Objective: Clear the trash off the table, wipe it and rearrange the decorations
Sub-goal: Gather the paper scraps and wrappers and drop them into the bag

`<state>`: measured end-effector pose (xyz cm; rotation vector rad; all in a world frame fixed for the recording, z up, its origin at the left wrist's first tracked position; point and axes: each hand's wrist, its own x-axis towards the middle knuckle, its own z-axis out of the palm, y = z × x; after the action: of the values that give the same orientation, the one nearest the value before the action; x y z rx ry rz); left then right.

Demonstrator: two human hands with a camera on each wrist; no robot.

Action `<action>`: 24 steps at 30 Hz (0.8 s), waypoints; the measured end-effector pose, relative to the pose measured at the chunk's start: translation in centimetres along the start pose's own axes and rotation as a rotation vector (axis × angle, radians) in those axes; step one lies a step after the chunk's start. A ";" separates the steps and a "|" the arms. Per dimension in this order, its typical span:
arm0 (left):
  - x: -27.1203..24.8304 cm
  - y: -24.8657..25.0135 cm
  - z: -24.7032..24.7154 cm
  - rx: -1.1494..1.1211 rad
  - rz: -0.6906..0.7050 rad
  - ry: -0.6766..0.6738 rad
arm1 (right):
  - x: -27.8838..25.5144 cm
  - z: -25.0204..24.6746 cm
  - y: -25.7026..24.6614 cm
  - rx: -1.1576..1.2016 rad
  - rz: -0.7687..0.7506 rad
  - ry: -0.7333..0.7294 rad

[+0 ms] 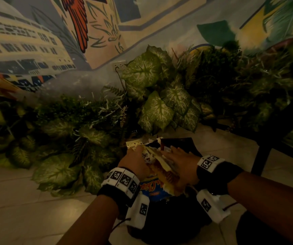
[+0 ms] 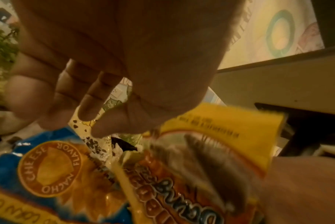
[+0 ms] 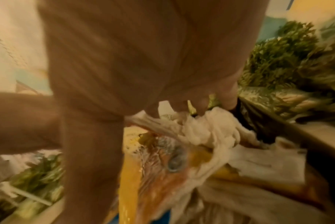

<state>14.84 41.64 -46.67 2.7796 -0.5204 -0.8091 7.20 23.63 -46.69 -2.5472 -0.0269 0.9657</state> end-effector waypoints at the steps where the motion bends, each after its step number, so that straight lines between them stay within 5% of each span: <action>1: 0.2 -0.1 0.1 0.010 0.014 -0.018 | -0.2 0.0 0.1 -0.004 -0.003 -0.014; 4: 0.6 -0.3 0.3 0.029 0.036 -0.066 | -0.9 -0.1 0.2 0.103 -0.032 0.039; 9: 1.2 -1.2 0.2 0.003 -0.026 -0.010 | -1.7 -1.5 0.0 0.353 -0.122 0.378; 13: 1.6 -1.5 -0.1 -0.046 -0.049 0.040 | -2.1 -2.5 0.2 0.457 -0.033 0.583; 19: 1.5 -0.6 0.4 -0.134 -0.002 0.007 | -0.6 -1.3 1.9 0.193 0.183 0.369; 24: 1.7 -0.5 0.1 -0.100 0.016 0.060 | 0.2 -1.6 2.5 0.275 0.162 0.536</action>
<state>16.24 41.41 -47.70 2.6957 -0.4776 -0.7255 8.05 20.78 -46.64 -2.4864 0.4403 0.2833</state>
